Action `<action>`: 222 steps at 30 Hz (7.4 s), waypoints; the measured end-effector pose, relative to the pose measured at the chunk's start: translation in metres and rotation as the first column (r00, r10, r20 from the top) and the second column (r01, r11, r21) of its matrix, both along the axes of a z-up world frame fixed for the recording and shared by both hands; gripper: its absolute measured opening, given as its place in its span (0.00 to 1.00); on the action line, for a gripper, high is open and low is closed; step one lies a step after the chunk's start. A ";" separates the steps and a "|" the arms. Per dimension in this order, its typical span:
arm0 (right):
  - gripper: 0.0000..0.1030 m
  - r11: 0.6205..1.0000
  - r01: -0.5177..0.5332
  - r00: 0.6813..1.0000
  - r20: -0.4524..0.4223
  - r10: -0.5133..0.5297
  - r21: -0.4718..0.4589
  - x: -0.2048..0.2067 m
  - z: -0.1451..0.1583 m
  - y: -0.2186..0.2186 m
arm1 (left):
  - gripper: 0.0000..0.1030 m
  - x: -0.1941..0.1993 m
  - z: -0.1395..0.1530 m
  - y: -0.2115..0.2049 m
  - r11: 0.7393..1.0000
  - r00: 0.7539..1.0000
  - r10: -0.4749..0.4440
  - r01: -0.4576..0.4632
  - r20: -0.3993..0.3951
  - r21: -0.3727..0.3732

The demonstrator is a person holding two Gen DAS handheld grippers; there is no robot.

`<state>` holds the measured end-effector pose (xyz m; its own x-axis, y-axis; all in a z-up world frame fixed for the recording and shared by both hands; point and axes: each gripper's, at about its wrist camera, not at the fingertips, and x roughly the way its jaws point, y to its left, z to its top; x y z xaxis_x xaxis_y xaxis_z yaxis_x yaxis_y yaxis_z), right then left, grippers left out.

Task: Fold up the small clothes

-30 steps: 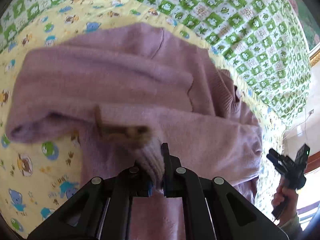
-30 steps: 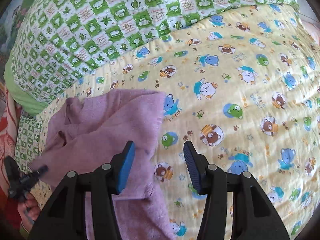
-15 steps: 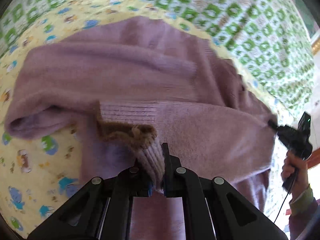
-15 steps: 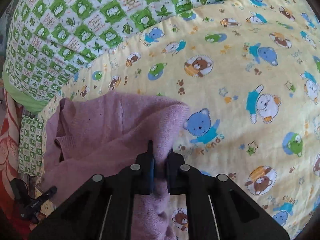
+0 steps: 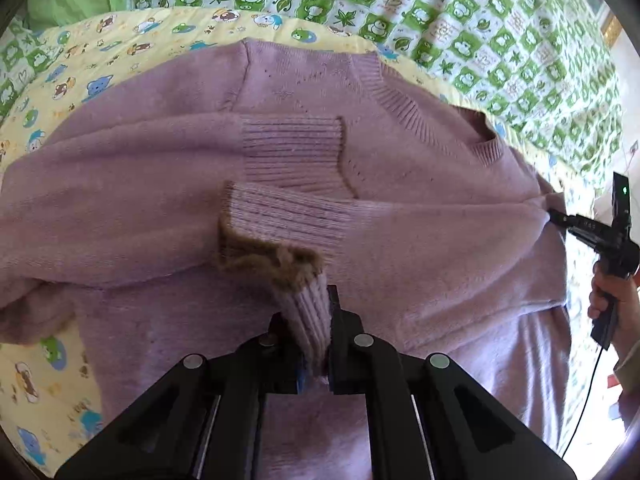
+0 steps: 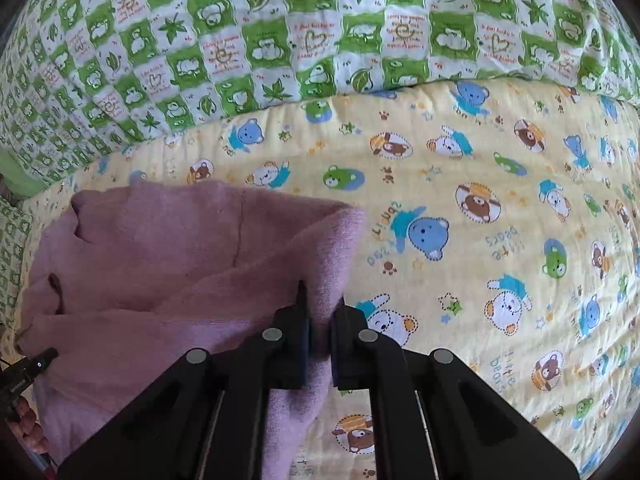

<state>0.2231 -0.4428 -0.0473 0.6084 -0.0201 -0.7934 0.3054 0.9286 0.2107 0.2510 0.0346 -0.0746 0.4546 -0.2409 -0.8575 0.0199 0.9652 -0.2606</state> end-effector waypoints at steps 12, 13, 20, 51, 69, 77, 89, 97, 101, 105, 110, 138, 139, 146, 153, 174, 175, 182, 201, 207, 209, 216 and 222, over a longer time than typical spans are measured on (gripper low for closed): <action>0.33 0.993 0.063 0.996 0.061 -0.070 0.099 -0.044 0.027 0.033 | 0.25 -0.021 0.022 0.032 0.996 0.998 0.050 -0.052 0.026 0.074; 0.33 0.991 0.036 0.997 0.070 -0.045 0.129 -0.051 0.028 0.043 | 0.29 -0.023 0.027 0.035 0.995 0.998 0.047 -0.050 0.036 0.089; 0.37 0.974 -0.064 0.998 0.037 0.057 0.217 -0.074 0.016 0.104 | 0.60 -0.020 0.039 0.052 0.960 0.997 -0.028 0.008 0.068 0.278; 0.37 0.943 -0.094 0.996 0.026 0.090 0.318 -0.079 0.010 0.136 | 0.05 -0.005 0.158 0.019 1.000 0.930 0.026 -0.025 0.366 -0.009; 0.37 0.919 -0.024 1.000 -0.007 0.029 0.393 -0.096 -0.006 0.126 | 0.69 -0.048 0.043 -0.002 0.974 0.995 -0.056 0.037 0.080 0.222; 0.37 0.927 0.059 0.997 -0.068 -0.036 0.369 -0.051 -0.024 0.136 | 0.69 -0.035 0.004 0.061 0.911 0.993 0.116 -0.115 0.022 0.396; 0.03 0.934 -0.201 0.934 0.344 0.092 0.296 -0.043 0.123 0.111 | 0.69 -0.008 0.000 0.076 0.890 0.966 0.259 -0.246 0.019 0.383; 0.03 0.958 0.017 0.991 0.119 -0.053 0.287 -0.072 0.048 0.045 | 0.68 -0.012 -0.004 0.086 0.901 0.950 0.313 -0.293 -0.011 0.320; 0.03 0.949 0.036 0.997 0.052 -0.055 0.315 -0.082 0.014 0.051 | 0.68 -0.014 0.002 0.098 0.905 0.935 0.353 -0.337 -0.018 0.261; 0.03 0.944 0.007 0.998 0.060 -0.028 0.329 -0.081 0.015 0.061 | 0.69 -0.015 0.005 0.081 0.898 0.958 0.286 -0.275 0.020 0.344; 0.03 0.947 -0.027 0.997 0.075 0.004 0.319 -0.078 0.020 0.074 | 0.61 -0.013 0.008 0.064 0.876 0.968 0.247 -0.244 0.046 0.417; 0.07 0.983 -0.033 0.999 0.007 0.032 0.179 -0.077 0.027 0.073 | 0.60 -0.063 0.055 0.124 0.960 0.962 0.273 -0.272 -0.013 0.074; 0.07 0.980 -0.058 0.998 0.018 0.056 0.190 -0.068 0.029 0.080 | 0.61 -0.060 0.059 0.120 0.961 0.963 0.268 -0.268 -0.006 0.066; 0.08 0.944 -0.249 0.967 0.116 0.228 0.218 0.004 0.044 0.142 | 0.63 -0.025 0.052 0.085 0.970 0.973 0.230 -0.230 0.013 0.080; 0.08 0.943 -0.213 0.975 -0.013 0.223 0.254 0.061 0.001 0.119 | 0.65 0.015 -0.001 0.083 0.958 0.973 0.214 -0.190 -0.092 0.216; 0.40 0.957 0.011 1.000 -0.005 -0.009 0.290 -0.092 0.009 0.072 | 0.69 -0.110 0.013 0.128 0.974 0.962 0.215 -0.199 -0.171 0.105; 0.40 0.955 0.017 1.000 -0.015 -0.013 0.295 -0.103 0.007 0.078 | 0.69 -0.120 0.011 0.128 0.976 0.961 0.211 -0.196 -0.181 0.095; 0.40 0.948 0.048 0.997 -0.066 -0.028 0.315 -0.189 -0.007 0.103 | 0.71 -0.196 0.000 0.131 0.988 0.960 0.157 -0.151 -0.233 0.042; 0.40 0.879 0.040 0.996 -0.092 0.004 0.475 -0.357 -0.045 0.158 | 0.79 -0.321 -0.009 0.126 0.999 0.960 0.006 -0.015 -0.279 -0.029; 0.40 0.833 0.022 0.998 -0.059 0.012 0.552 -0.374 -0.060 0.167 | 0.81 -0.339 -0.018 0.103 0.999 0.966 -0.031 0.027 -0.256 -0.017; 0.40 0.809 0.010 0.999 -0.044 0.020 0.588 -0.374 -0.065 0.169 | 0.81 -0.336 -0.020 0.094 1.000 0.967 -0.031 0.031 -0.251 -0.002; 0.40 0.750 -0.011 1.000 0.007 0.009 0.661 -0.364 -0.075 0.177 | 0.75 -0.311 -0.017 0.061 0.997 0.969 -0.073 0.063 -0.235 -0.048; 0.23 0.740 -0.042 0.999 0.022 0.038 0.671 -0.362 -0.074 0.177 | 0.16 -0.310 -0.014 0.058 0.996 0.973 -0.093 0.088 -0.213 -0.032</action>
